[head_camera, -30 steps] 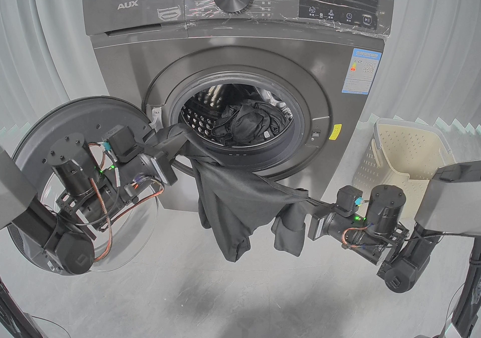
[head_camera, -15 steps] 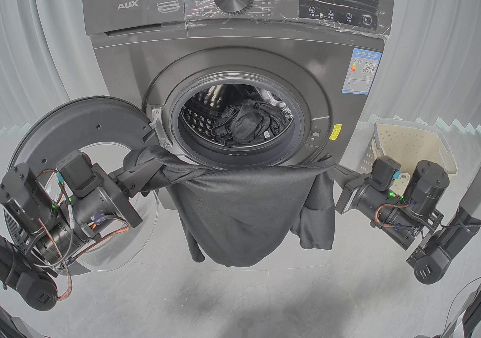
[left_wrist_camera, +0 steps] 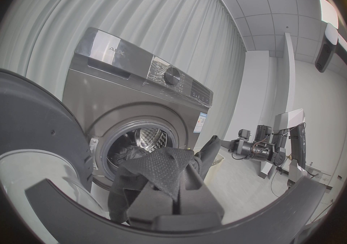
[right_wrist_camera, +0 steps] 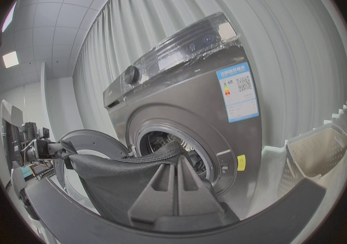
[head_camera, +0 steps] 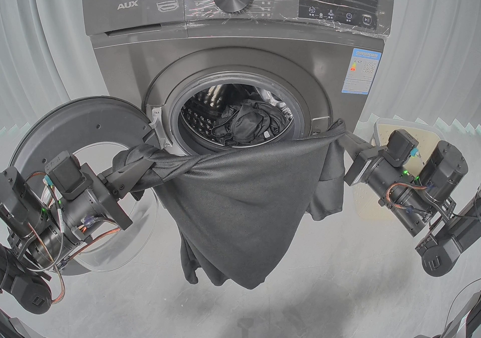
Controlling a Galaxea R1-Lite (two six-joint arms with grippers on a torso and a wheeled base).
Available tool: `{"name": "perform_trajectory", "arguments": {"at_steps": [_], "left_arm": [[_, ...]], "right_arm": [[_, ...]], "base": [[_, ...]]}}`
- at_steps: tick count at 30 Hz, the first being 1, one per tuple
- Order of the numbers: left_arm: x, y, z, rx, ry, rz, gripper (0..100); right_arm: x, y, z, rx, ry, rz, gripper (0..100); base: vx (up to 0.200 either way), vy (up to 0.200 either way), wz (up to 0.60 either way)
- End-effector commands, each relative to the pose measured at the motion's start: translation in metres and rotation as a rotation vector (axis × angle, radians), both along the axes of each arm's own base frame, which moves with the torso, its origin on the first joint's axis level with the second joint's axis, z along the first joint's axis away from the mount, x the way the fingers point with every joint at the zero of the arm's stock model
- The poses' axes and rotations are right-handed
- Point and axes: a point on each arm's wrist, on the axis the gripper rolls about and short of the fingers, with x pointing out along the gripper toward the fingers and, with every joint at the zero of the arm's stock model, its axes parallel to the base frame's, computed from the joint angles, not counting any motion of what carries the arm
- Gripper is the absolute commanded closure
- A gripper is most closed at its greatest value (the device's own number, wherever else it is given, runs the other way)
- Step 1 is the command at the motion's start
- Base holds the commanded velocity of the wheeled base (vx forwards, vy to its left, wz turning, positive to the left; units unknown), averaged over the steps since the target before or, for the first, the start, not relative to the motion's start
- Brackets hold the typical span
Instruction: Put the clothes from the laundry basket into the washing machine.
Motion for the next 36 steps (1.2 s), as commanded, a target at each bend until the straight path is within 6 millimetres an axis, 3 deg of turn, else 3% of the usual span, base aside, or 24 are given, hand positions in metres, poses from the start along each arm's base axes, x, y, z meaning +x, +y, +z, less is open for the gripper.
{"name": "perform_trajectory", "arguments": {"at_steps": [1, 32, 33, 36], "left_arm": [[0.0012, 0.004, 0.0015, -0.004, -0.008, 0.018, 100], [0.0042, 0.0083, 0.0035, -0.008, -0.016, 0.038, 100], [0.0043, 0.0086, 0.0033, -0.007, -0.014, 0.04, 0], [0.005, 0.0079, 0.0022, -0.005, -0.008, 0.033, 0]], "right_arm": [[-0.001, 0.001, 0.0104, 0.022, -0.035, 0.003, 100], [-0.0008, 0.0059, 0.0128, 0.045, -0.037, 0.022, 100], [-0.001, 0.0057, 0.0133, 0.047, -0.038, 0.023, 100], [-0.0018, 0.0067, 0.0129, 0.045, -0.037, 0.025, 100]], "base": [[0.0, 0.0, 0.0], [0.0, 0.0, 0.0], [0.0, 0.0, 0.0], [0.0, 0.0, 0.0]]}}
